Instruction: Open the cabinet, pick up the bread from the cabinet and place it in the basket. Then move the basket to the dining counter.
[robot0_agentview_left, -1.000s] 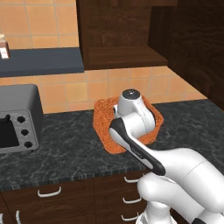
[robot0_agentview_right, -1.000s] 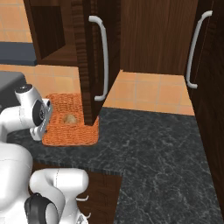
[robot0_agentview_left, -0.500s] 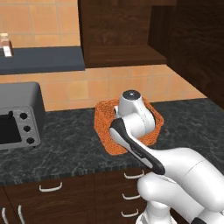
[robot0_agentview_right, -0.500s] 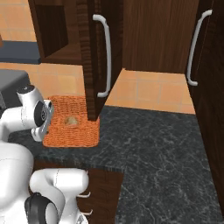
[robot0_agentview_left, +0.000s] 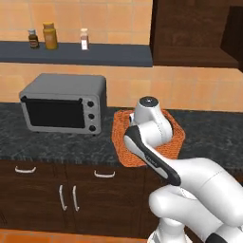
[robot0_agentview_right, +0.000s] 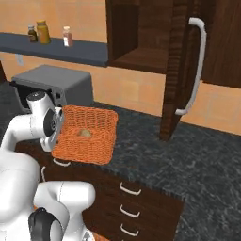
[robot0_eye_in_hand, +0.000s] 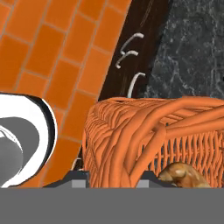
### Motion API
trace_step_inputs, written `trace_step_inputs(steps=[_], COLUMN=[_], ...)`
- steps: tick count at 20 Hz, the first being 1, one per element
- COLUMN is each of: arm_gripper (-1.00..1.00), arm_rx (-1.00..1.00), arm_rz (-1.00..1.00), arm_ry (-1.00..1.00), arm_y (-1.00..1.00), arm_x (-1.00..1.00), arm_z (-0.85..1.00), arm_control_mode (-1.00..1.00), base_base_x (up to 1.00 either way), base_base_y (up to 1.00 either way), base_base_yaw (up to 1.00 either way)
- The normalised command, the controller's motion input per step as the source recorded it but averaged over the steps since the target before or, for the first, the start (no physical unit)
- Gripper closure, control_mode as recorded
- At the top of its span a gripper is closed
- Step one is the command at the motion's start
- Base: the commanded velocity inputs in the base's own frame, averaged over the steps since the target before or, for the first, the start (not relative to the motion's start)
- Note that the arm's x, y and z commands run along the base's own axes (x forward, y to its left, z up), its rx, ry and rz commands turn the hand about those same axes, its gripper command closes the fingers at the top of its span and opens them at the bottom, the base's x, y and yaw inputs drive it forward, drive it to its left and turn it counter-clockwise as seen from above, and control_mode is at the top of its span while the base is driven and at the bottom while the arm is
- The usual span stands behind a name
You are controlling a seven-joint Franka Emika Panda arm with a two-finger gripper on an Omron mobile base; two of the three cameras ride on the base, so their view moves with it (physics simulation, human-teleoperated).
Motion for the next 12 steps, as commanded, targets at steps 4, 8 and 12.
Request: trace_step_inputs(steps=[4,8,12], arm_gripper=[1.0,1.0,1.0], arm_rx=[0.0,0.0,0.0], arm_rz=[0.0,0.0,0.0], arm_ry=[0.0,0.0,0.0], arm_y=[0.0,0.0,0.0], arm_x=[0.0,0.0,0.0], arm_z=[0.0,0.0,0.0], arm_control_mode=[1.0,1.0,1.0], base_base_x=[-0.83,-0.52,0.05], base_base_y=[0.34,0.34,0.32], base_base_yaw=[0.64,0.67,0.73])
